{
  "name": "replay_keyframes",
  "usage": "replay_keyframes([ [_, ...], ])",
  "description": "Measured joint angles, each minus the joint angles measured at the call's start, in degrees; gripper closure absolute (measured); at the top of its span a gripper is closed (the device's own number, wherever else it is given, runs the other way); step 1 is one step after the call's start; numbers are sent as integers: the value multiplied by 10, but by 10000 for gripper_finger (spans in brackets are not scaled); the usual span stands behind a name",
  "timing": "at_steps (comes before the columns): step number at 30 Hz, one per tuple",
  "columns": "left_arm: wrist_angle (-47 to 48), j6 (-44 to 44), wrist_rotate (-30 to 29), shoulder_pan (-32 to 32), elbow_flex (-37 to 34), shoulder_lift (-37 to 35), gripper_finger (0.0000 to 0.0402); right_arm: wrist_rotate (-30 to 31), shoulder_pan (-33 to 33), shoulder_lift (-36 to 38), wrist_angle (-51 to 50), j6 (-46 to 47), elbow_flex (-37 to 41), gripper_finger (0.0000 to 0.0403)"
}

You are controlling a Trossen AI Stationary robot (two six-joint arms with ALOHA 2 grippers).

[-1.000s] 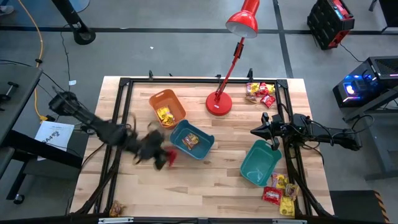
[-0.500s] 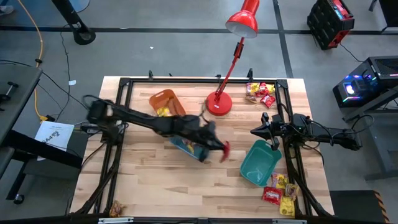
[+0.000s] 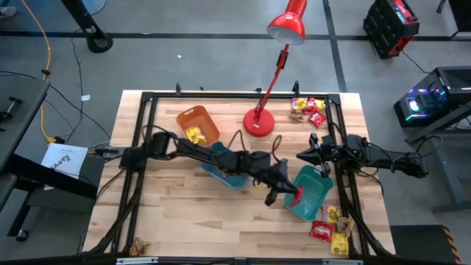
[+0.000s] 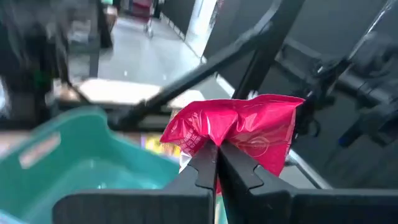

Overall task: Sort candy
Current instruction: Put the bottom left red candy into the light blue bin, then put the bottom left gold candy into the blue bin

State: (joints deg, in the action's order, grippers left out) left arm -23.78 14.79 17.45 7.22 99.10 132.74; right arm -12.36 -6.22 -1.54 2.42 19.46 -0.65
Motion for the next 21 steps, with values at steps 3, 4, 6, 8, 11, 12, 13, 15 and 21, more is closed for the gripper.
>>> replay_keyframes([
  [3, 30, 32, 1, 0, 14, 29, 374, 0, 0, 0, 0, 0, 0, 402],
  [4, 41, 40, 2, 0, 15, 32, 363, 0, 0, 0, 0, 0, 0, 402],
  [6, 45, 45, 3, -3, 15, 34, 335, 0, 0, 0, 0, 0, 0, 402],
  [8, 44, 45, 3, -7, 16, 24, 304, 0, 0, 0, 0, 0, 0, 402],
  [11, 44, 46, 1, -21, 17, -3, 260, 0, 0, 0, 0, 0, 0, 402],
  [12, 56, 51, 6, -29, 17, -16, 246, 0, 0, 0, 0, 0, 0, 402],
  [13, 74, 58, 14, -37, 17, -32, 234, 0, 0, 0, 0, 0, 0, 402],
  [15, 141, 65, 53, -54, 17, -71, 214, 0, 0, 0, 0, 0, 0, 402],
  [21, 537, -48, 57, -75, 18, -211, 194, 0, 0, 0, 0, 0, 0, 402],
])
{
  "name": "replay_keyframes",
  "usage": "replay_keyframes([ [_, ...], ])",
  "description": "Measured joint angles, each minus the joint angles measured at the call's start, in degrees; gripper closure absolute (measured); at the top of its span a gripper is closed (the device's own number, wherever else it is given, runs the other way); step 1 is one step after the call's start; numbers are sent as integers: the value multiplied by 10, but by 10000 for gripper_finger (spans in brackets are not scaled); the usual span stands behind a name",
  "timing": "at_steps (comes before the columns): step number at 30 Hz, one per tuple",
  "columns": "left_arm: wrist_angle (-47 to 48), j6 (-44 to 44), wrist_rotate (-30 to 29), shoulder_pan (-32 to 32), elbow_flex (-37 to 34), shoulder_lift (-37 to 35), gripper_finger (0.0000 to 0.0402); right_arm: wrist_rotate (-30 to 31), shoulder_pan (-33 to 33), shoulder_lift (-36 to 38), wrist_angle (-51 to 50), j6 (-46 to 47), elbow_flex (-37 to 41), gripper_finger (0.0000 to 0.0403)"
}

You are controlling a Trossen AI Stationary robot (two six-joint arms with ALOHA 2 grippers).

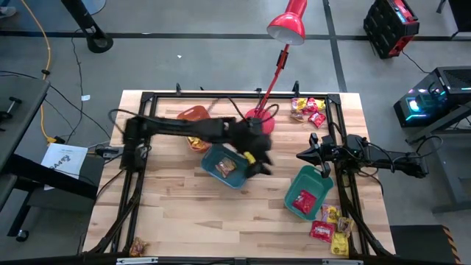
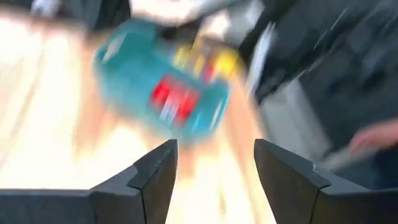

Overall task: Sort candy
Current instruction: Put the bottom left gold candy into the blue bin

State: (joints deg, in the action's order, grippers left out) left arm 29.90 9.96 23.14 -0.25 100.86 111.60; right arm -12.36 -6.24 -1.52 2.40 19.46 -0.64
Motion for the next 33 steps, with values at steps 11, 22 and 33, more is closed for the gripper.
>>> replay_keyframes([
  [11, 316, 184, -202, 148, -255, -165, 206, 0, 0, 0, 0, 0, 0, 402],
  [22, 249, 479, 147, 382, -471, -222, 206, 0, 0, 0, 0, 0, 0, 402],
  [33, 17, 671, 142, 493, -527, -209, 207, 0, 0, 0, 0, 0, 0, 402],
])
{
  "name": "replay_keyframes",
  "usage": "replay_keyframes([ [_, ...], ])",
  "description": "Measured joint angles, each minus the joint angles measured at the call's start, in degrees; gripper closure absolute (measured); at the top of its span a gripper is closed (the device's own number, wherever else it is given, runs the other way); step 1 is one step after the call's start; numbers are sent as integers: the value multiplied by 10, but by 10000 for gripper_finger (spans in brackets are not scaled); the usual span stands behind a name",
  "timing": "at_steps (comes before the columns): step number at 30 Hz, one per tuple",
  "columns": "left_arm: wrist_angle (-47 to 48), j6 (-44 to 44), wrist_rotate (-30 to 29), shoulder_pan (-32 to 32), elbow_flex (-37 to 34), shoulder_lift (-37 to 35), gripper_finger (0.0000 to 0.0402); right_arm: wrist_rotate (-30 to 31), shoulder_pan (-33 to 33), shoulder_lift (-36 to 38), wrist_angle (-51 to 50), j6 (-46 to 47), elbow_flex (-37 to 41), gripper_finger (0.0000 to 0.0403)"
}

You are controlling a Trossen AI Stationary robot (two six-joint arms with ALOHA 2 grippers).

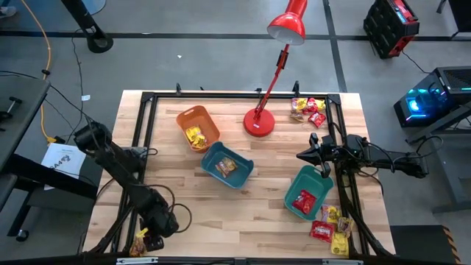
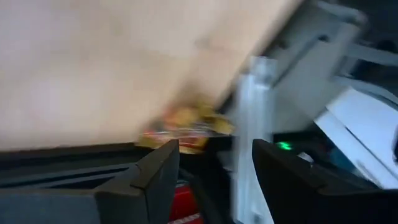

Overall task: Sort candy
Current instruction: Put the bottom left gold candy into the blue bin

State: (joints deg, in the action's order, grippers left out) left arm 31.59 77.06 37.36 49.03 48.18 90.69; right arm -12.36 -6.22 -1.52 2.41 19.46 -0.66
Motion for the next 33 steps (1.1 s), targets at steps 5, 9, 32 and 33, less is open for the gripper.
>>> replay_keyframes([
  [5, -25, 22, 5, 25, -30, 22, 207, 0, 0, 0, 0, 0, 0, 402],
  [9, -105, 19, 8, 42, -35, 43, 207, 0, 0, 0, 0, 0, 0, 402],
  [32, -5, -83, -59, 28, -36, 5, 397, 0, 0, 0, 0, 0, 0, 402],
  [33, 16, -101, -79, 14, -36, -21, 399, 0, 0, 0, 0, 0, 0, 402],
])
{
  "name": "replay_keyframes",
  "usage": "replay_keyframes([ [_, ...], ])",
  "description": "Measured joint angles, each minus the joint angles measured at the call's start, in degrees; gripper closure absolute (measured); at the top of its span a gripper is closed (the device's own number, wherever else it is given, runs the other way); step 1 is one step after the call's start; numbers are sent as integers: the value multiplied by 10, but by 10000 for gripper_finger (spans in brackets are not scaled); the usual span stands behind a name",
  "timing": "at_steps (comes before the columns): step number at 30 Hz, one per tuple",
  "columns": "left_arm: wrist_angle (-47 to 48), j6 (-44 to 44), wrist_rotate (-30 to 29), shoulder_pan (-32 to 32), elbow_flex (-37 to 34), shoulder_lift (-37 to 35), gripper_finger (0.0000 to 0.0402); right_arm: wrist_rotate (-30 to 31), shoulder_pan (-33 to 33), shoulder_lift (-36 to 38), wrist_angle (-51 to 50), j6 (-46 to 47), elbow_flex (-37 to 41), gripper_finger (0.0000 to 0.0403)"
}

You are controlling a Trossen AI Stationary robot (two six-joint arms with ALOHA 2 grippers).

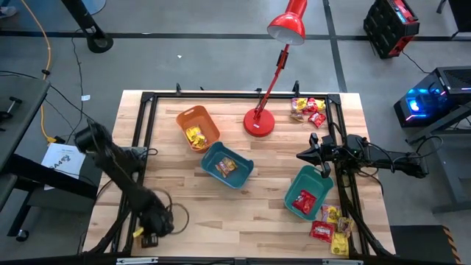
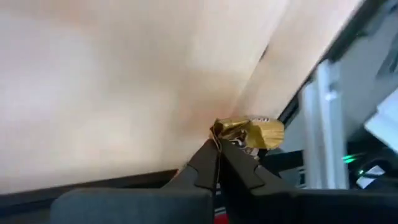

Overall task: Sort candy
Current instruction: Put the bottom left gold candy into the blue bin

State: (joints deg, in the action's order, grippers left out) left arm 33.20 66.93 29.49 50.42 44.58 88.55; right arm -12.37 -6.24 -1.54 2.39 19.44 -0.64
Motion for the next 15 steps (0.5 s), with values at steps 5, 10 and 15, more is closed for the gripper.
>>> replay_keyframes([
  [5, 27, -96, -148, -101, 1, -137, 401, 0, 0, 0, 0, 0, 0, 402],
  [10, -19, -138, -339, -248, 1, -224, 401, 0, 0, 0, 0, 0, 0, 402],
  [15, -207, -295, -388, -393, 1, -215, 401, 0, 0, 0, 0, 0, 0, 402],
])
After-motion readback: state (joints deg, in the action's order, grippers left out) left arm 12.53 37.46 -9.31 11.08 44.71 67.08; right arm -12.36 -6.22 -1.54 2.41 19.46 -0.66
